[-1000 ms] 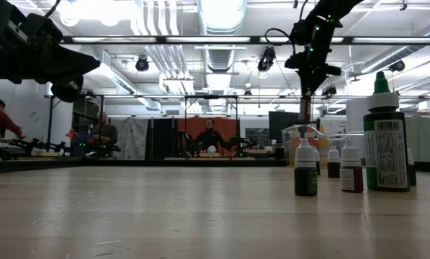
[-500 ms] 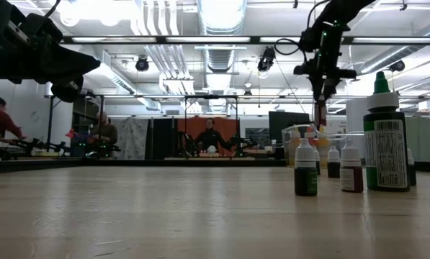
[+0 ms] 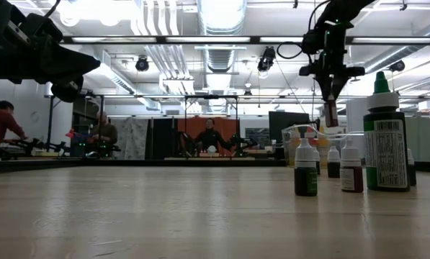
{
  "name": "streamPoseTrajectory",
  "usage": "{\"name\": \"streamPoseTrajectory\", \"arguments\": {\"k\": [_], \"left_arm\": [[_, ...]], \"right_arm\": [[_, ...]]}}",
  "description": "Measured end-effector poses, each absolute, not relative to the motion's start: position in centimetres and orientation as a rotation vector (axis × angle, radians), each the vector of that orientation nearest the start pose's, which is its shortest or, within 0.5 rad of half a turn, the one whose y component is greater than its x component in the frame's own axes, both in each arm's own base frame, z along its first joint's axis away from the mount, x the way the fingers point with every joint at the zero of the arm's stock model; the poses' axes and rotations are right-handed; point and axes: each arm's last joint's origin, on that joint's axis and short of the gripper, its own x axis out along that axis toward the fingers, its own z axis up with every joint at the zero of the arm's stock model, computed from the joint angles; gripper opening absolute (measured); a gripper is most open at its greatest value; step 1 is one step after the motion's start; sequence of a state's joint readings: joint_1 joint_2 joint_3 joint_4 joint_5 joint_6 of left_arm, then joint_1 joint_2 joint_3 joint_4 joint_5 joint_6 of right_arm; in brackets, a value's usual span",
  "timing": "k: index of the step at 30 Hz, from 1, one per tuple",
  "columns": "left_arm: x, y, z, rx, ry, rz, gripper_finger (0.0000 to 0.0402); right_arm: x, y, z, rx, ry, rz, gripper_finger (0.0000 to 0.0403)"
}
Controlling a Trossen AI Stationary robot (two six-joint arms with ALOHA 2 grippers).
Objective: Pick & Place food coloring
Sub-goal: Put the big red food coloring bottle into the bin
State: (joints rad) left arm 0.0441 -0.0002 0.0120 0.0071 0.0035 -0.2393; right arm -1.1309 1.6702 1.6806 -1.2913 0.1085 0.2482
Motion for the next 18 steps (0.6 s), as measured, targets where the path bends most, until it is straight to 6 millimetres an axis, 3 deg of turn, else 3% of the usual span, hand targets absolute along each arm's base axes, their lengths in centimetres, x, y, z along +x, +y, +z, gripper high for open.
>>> {"name": "streamPoseTrajectory", "arguments": {"k": [18], "left_arm": [[9.7,0.4,16.8,-0.238,-0.024,0.038,0.0000]], "right_arm": [[12.1,-27.3,32.3,0.897,1.045,-1.246,0.0109]]}}
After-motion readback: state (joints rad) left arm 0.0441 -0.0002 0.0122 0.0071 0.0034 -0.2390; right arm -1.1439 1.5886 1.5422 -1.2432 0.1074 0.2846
